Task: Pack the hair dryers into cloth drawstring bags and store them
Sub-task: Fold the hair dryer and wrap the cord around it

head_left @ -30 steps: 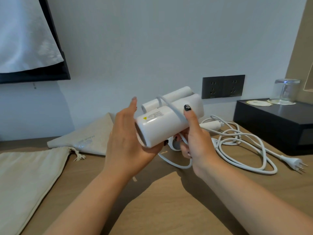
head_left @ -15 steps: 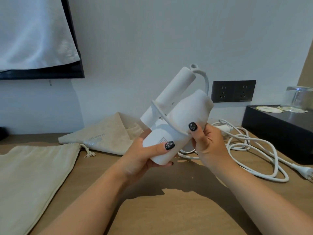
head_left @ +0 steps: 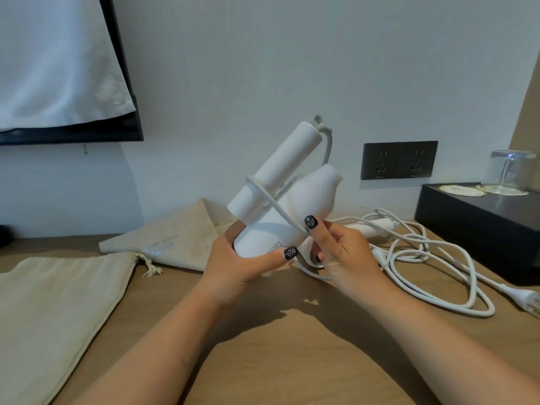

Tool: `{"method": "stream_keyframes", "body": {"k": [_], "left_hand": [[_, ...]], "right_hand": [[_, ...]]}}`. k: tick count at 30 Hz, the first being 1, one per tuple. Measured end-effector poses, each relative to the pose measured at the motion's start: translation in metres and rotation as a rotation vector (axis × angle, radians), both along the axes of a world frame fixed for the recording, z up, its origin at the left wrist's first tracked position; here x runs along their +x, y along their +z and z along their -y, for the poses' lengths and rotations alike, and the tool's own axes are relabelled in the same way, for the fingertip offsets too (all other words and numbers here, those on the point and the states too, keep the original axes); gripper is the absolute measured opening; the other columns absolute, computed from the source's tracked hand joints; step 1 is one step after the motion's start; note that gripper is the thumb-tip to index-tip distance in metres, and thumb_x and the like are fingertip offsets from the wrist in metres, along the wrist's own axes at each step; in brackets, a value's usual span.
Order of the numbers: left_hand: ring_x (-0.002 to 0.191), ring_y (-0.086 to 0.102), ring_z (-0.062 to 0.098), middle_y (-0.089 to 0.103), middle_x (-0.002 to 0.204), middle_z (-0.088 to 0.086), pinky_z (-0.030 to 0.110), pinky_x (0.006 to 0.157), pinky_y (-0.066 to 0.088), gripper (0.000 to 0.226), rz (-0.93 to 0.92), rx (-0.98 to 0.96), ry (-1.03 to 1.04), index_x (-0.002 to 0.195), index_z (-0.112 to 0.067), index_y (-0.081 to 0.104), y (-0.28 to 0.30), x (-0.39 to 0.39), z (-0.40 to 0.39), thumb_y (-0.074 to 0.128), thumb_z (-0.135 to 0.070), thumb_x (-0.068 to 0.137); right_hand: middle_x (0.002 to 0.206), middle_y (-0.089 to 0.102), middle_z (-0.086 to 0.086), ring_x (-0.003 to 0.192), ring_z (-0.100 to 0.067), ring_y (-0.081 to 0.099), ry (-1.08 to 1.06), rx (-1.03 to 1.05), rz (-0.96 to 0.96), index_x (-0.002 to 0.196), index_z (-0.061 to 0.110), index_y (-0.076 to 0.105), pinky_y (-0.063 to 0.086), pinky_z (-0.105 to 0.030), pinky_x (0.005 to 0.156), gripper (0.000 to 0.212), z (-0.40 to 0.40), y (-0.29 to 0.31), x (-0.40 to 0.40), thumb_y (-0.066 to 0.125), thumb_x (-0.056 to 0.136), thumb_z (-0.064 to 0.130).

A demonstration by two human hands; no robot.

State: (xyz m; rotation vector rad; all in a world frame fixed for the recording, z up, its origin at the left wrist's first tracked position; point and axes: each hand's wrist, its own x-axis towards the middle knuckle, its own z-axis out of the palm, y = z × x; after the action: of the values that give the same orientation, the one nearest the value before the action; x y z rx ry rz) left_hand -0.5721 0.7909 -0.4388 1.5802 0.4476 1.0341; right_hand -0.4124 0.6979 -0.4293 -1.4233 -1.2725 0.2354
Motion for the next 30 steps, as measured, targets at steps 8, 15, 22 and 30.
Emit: {"method": "stream_keyframes", "body": {"k": [8,15,22,30], "left_hand": [[0.092,0.059,-0.005,0.060,0.103,-0.014,0.015,0.064,0.054,0.060,-0.163,0.270,0.298,0.108,-0.041,0.055,-0.002,0.007,0.007,0.091,-0.029,0.061],[0.096,0.055,0.001,0.058,0.102,-0.016,0.032,0.079,0.056,0.066,-0.215,0.449,0.463,0.113,-0.042,0.053,-0.004,0.012,0.007,0.082,-0.044,0.054],[0.100,0.054,0.011,0.056,0.112,-0.007,0.020,0.076,0.042,0.068,-0.257,0.494,0.609,0.124,-0.030,0.056,-0.005,0.010,-0.004,0.085,-0.038,0.063],[0.108,0.049,0.025,0.053,0.119,0.001,0.043,0.078,0.048,0.078,-0.435,0.789,0.755,0.136,-0.033,0.046,0.000,-0.012,-0.030,0.081,-0.024,0.068]], "right_hand": [[0.037,0.041,0.005,0.044,-0.013,0.042,-0.060,-0.170,0.037,0.037,0.021,0.038,0.045,-0.039,0.065,0.072,-0.005,-0.002,-0.003,0.027,0.085,0.074],[0.040,0.052,-0.009,0.048,-0.019,0.058,-0.022,-0.233,-0.013,0.045,0.007,0.048,0.046,-0.033,0.068,0.084,0.001,0.004,-0.007,0.018,0.081,0.077],[0.052,0.062,-0.018,0.047,-0.019,0.059,-0.007,-0.264,-0.103,0.073,-0.003,0.069,0.047,-0.032,0.063,0.102,0.001,0.009,-0.007,0.015,0.071,0.083],[0.041,0.048,-0.003,0.045,-0.013,0.049,0.067,-0.222,-0.138,0.072,0.004,0.073,0.045,-0.029,0.060,0.085,0.009,0.014,-0.025,0.023,0.081,0.072]]}}
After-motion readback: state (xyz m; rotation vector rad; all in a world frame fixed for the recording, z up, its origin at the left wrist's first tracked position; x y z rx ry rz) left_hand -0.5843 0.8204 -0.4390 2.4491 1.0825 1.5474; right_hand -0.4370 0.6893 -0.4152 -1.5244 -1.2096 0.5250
